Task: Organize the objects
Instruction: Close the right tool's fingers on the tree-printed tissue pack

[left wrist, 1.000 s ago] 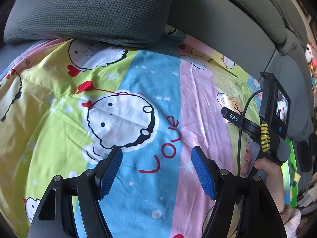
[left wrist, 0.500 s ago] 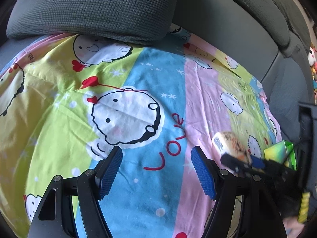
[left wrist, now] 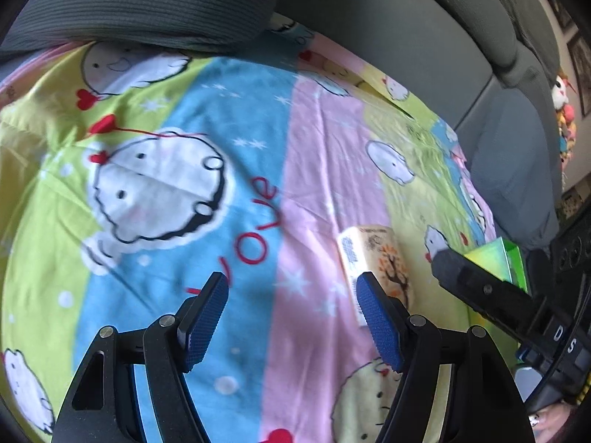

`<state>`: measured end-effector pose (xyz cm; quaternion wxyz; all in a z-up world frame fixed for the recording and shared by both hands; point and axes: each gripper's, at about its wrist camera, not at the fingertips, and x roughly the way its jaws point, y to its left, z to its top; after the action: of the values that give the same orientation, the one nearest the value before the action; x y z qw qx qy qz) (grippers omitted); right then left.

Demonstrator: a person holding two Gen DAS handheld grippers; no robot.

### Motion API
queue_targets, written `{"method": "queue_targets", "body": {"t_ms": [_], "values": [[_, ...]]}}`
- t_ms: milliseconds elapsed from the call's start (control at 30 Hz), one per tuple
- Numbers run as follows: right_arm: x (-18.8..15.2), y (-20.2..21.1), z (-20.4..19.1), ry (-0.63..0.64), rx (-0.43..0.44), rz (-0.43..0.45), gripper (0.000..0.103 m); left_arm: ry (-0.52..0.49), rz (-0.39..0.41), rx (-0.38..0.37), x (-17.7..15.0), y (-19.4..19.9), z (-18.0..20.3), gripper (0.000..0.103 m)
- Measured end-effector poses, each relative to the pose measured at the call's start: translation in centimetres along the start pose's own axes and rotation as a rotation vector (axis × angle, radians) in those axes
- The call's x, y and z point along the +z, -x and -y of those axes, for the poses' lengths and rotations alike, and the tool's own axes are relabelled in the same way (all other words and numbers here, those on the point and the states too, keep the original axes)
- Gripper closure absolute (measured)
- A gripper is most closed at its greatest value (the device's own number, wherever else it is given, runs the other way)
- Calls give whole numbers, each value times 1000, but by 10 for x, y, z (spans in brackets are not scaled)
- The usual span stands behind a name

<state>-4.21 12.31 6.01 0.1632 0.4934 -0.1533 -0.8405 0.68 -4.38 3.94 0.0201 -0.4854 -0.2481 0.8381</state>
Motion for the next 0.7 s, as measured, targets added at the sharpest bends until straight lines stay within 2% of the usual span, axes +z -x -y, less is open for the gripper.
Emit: {"method": "queue_targets", "body": {"t_ms": [133, 333, 533, 700], "values": [[2, 2, 5, -38, 49, -3, 36, -49, -15, -6, -5, -9, 18, 30], [3, 12, -2, 10, 130, 27, 35, -123, -9, -4, -10, -17, 38, 30], [5, -5, 1, 17, 93, -21, 34, -140, -33, -23, -13, -32, 48, 30], [6, -26, 15, -4, 12, -73, 33, -161, -3, -25, -14, -38, 55, 30]]}}
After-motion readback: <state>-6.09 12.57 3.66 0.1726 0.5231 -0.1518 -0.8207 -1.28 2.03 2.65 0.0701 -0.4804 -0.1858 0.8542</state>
